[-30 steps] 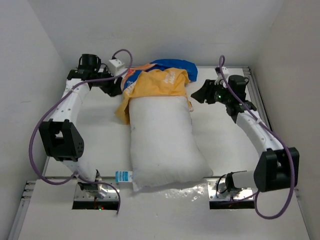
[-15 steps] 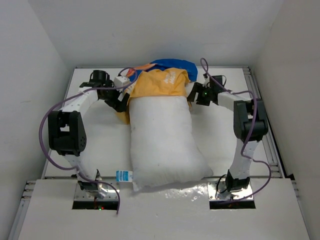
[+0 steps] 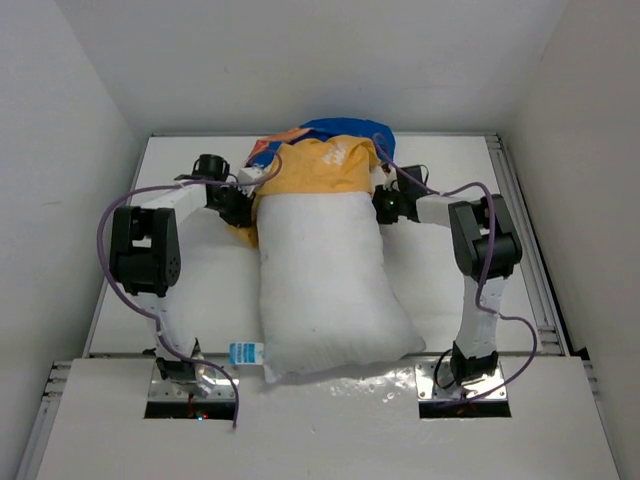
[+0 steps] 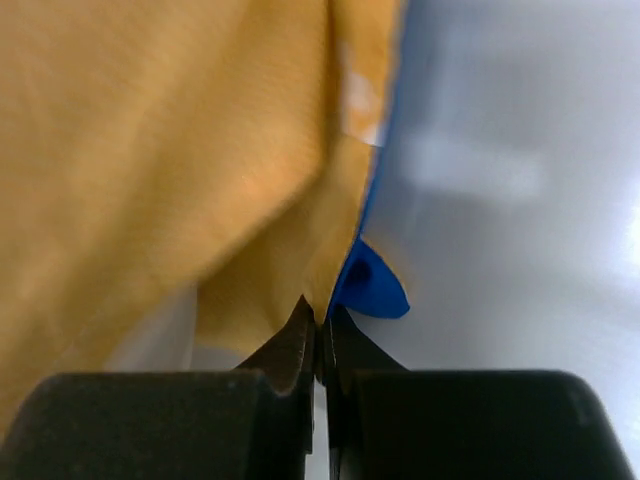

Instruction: Put the pillow into the pillowcase

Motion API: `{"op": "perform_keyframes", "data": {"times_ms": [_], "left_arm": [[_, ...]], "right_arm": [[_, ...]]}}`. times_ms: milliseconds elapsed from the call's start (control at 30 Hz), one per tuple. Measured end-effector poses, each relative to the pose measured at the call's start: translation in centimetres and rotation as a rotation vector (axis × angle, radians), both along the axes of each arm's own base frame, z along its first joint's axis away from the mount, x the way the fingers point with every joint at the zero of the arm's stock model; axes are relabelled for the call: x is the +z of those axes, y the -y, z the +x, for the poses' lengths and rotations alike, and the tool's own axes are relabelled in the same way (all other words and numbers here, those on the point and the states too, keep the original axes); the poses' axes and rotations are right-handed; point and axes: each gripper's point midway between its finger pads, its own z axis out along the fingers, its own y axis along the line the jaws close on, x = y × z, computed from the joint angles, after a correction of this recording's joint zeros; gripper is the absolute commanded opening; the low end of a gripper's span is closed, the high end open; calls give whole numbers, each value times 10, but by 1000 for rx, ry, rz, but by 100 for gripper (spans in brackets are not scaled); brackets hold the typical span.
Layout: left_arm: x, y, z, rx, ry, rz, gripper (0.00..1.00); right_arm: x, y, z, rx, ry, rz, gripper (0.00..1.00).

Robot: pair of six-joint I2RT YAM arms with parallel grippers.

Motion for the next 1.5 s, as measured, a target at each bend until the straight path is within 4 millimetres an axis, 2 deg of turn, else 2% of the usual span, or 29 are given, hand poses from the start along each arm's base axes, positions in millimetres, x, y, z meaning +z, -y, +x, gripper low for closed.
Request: {"op": "perform_keyframes", "data": {"times_ms": [67, 133, 167, 200, 233, 300, 400, 467, 500, 533, 567, 633, 667, 733, 800, 833, 900, 967, 1033, 1100, 1133, 1167, 1200, 1233, 1267, 1300, 1333, 1433, 1500], "left_arm": [[1, 6, -11, -64, -25, -28, 0], [10, 12, -26, -139, -45, -79, 0], [18, 13, -34, -165, -57, -110, 0], [33, 15, -42, -187, -70, -160, 0], [48, 14, -42, -188, -60, -198, 0], [88, 8, -29, -157, -25, -285, 0], [160, -10, 11, -84, 86, -364, 0], [200, -22, 36, -62, 192, -367, 0], [214, -26, 42, -58, 232, -361, 0], [220, -28, 45, -60, 258, -354, 0], [220, -29, 47, -59, 268, -347, 0], [198, -28, 42, -53, 245, -334, 0], [176, -24, 35, -47, 199, -330, 0], [129, -16, 16, -30, 84, -318, 0], [84, -10, -5, -5, -41, -296, 0], [69, -7, -14, 2, -92, -285, 0], [48, -2, -24, 9, -156, -267, 0], [42, 5, -24, 3, -174, -254, 0], [41, 9, -23, -1, -168, -243, 0], [40, 5, -17, 17, -146, -215, 3], [39, 1, -15, 27, -139, -201, 8], [37, -2, -14, 37, -135, -187, 18], [35, -6, -15, 41, -133, -172, 38], [34, -10, -16, 44, -134, -154, 49], [33, -13, -18, 47, -137, -137, 66], [34, -16, -20, 46, -135, -119, 73], [36, -20, -21, 50, -137, -98, 99], [54, -36, -14, 71, -95, -12, 100], [82, -48, 2, 90, -3, 52, 100]], "right_arm": [[5, 1, -14, -4, -17, 46, 0], [22, 4, -35, -31, -52, 124, 0], [38, 4, -41, -52, -61, 176, 0], [65, 4, -44, -83, -64, 255, 0], [90, 4, -42, -101, -48, 314, 0], [149, 0, -35, -129, -23, 468, 0], [245, -10, -9, -110, 54, 662, 0], [300, -9, 4, -97, 132, 747, 0], [321, -6, 7, -93, 168, 780, 0], [333, -2, 7, -95, 191, 798, 0], [337, 3, 5, -109, 194, 806, 0], [322, 13, -1, -158, 182, 795, 0], [304, 15, -7, -187, 146, 780, 0], [261, 17, -15, -237, 63, 751, 0], [208, 15, -23, -288, -54, 716, 0], [179, 14, -26, -313, -122, 688, 0], [125, 13, -33, -353, -247, 611, 0], [79, 10, -48, -374, -351, 507, 0], [52, 17, -62, -395, -397, 415, 0], [45, 31, -72, -411, -376, 344, 23], [46, 38, -76, -413, -360, 313, 41], [49, 45, -80, -414, -337, 277, 54], [53, 51, -83, -410, -316, 245, 62], [58, 57, -85, -402, -284, 204, 84], [63, 65, -86, -404, -255, 161, 90], [66, 73, -87, -402, -226, 112, 99], [70, 81, -88, -402, -199, 61, 99], [84, 103, -91, -412, -121, -68, 98], [97, 111, -90, -411, -74, -109, 81]]}}
